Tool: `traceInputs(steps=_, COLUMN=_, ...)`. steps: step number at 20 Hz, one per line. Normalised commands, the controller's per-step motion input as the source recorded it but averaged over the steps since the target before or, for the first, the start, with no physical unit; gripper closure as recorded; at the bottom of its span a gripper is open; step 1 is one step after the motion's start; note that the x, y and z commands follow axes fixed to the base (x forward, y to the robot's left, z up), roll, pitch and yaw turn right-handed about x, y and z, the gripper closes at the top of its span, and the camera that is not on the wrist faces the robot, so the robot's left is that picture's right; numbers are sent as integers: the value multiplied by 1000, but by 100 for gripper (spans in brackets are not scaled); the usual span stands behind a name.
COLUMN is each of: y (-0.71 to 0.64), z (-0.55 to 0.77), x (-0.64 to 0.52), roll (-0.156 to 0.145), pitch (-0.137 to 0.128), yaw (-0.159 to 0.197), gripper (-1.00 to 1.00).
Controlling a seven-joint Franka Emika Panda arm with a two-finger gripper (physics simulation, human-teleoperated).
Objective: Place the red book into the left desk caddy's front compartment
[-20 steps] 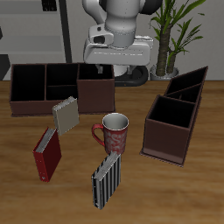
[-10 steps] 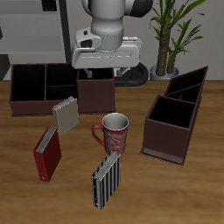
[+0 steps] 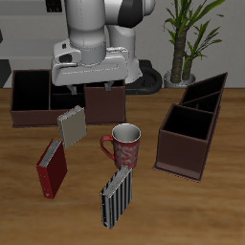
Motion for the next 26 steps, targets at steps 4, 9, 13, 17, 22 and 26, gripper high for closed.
traceInputs(steps=4, y=-557, z=-38, x=239, roll=-36, pitch=-24, yaw=1, gripper=-100)
traceInputs(steps=9, y=-542, z=2, x=161, roll=-94, pitch=-33, yaw=-13, gripper=-100)
traceInputs(steps=13, y=-503, z=47, x=159, roll=-57, pitch=-36, yaw=-45, gripper=-100)
traceInputs(steps=17, y=-321, z=97, x=197, roll=-49, pitch=-50, yaw=-65, gripper=-100)
traceInputs(steps=22, y=-14, z=-21, x=266, roll=15, pitch=-9, yaw=-31, gripper=-100)
traceInputs(steps=26, y=-101, z=-133, x=341, roll=29, pitch=7, yaw=-30, gripper=-100)
